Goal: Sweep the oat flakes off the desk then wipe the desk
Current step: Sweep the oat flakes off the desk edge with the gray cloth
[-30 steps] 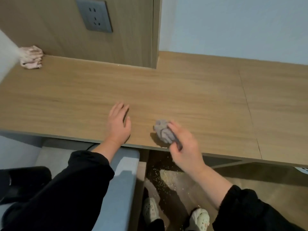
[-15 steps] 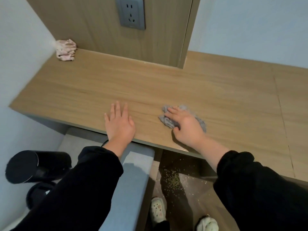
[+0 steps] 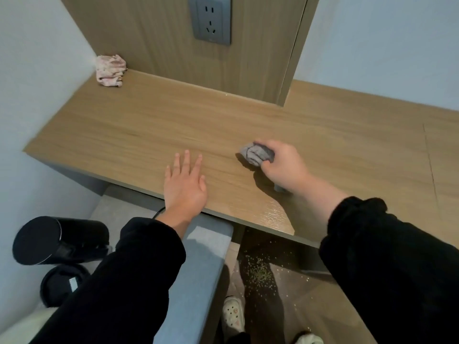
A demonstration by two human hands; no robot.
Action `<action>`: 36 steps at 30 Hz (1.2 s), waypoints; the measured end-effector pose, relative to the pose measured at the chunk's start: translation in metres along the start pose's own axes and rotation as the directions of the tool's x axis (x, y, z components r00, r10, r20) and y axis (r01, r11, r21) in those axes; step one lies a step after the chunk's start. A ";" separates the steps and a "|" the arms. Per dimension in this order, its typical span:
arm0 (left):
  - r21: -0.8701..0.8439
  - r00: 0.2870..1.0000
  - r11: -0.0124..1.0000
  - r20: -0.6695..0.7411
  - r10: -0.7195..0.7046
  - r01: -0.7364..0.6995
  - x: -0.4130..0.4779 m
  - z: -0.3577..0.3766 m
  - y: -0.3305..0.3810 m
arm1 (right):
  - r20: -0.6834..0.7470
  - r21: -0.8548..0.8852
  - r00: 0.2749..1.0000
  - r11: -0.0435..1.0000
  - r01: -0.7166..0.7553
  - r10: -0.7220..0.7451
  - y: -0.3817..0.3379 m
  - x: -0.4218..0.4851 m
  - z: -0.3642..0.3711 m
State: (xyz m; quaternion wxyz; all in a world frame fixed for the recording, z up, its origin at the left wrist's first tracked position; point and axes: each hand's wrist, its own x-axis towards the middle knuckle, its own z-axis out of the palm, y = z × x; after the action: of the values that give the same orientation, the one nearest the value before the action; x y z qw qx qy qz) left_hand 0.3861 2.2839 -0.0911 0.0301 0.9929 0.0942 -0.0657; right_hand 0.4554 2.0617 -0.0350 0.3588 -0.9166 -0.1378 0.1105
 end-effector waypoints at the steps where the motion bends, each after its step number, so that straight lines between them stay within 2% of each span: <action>1: -0.026 1.000 1.000 -0.005 0.007 -0.007 0.000 0.000 -0.001 | 0.041 -0.055 0.998 0.997 0.056 -0.054 -0.002 0.006 0.015; 3: -0.084 0.999 0.996 -0.035 0.017 -0.020 0.000 0.000 -0.002 | 0.089 -0.127 0.979 0.973 0.193 -0.183 -0.003 0.006 0.042; 6: -0.202 0.998 0.979 -0.061 0.012 -0.024 0.001 -0.002 -0.005 | 0.179 -0.046 0.940 0.952 0.303 -0.291 -0.009 -0.022 0.055; 8: -0.223 0.999 0.974 -0.047 0.014 -0.024 0.002 -0.003 -0.005 | 0.290 0.033 0.920 0.964 0.264 -0.262 -0.012 -0.052 0.046; 11: -0.073 0.998 0.995 -0.024 0.062 -0.064 0.000 -0.002 -0.004 | 0.395 0.171 0.915 0.985 0.021 -0.088 -0.014 -0.094 0.021; 12: -0.034 0.998 0.997 -0.023 0.065 -0.066 -0.001 -0.001 -0.003 | 0.363 0.254 0.931 0.964 -0.079 -0.019 -0.015 -0.098 0.010; 13: -0.008 0.998 0.998 -0.021 0.060 -0.061 -0.002 -0.001 -0.002 | 0.272 0.317 0.961 0.938 -0.138 0.049 -0.015 -0.095 -0.001; 15: 0.017 0.998 0.998 -0.011 0.054 -0.054 -0.002 -0.001 0.000 | -0.040 0.339 0.986 0.931 -0.139 0.162 -0.008 -0.072 -0.019; 17: 0.028 0.999 0.998 0.000 0.052 -0.052 -0.002 -0.002 0.000 | -0.275 0.288 0.934 0.947 -0.145 0.227 0.008 -0.038 -0.032; 18: 0.030 0.999 0.998 0.003 0.053 -0.053 -0.001 -0.003 0.000 | -0.307 0.247 0.918 0.953 -0.178 0.252 0.016 -0.021 -0.032; 20: 0.018 0.998 0.998 0.009 0.064 -0.065 0.001 -0.004 -0.002 | -0.258 0.082 0.932 0.967 -0.241 0.254 0.028 0.005 -0.023; 23: -0.029 0.998 0.997 0.014 0.067 -0.067 0.006 -0.005 -0.003 | -0.160 -0.244 0.979 0.956 -0.161 0.124 0.030 0.027 0.000; 27: -0.125 0.994 0.986 -0.002 -0.112 0.110 0.016 -0.003 0.000 | -0.266 -0.160 0.964 0.985 -0.058 0.013 0.002 0.069 0.003; 29: -0.131 0.985 0.978 -0.031 -0.170 0.165 0.017 -0.003 0.002 | -0.276 -0.229 0.953 0.972 0.059 -0.123 -0.018 0.101 0.005; 32: -0.099 0.983 0.979 -0.033 -0.182 0.178 0.018 -0.003 0.004 | -0.077 -0.395 0.956 0.889 0.233 -0.284 -0.037 0.157 0.019; 34: -0.083 0.981 0.978 -0.023 -0.195 0.192 0.019 -0.005 0.006 | 0.101 -0.490 0.948 0.815 0.310 -0.300 -0.041 0.186 0.030; 36: -0.054 0.979 0.978 -0.009 -0.203 0.202 0.020 -0.005 0.006 | 0.176 -0.534 0.949 0.785 0.314 -0.260 -0.037 0.203 0.036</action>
State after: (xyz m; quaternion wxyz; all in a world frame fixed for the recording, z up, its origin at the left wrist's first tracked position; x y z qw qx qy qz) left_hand 0.4072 2.2817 -0.0883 0.0486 0.9775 0.1966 -0.0585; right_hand 0.6283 2.1772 -0.0564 0.0830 -0.9429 -0.3183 0.0521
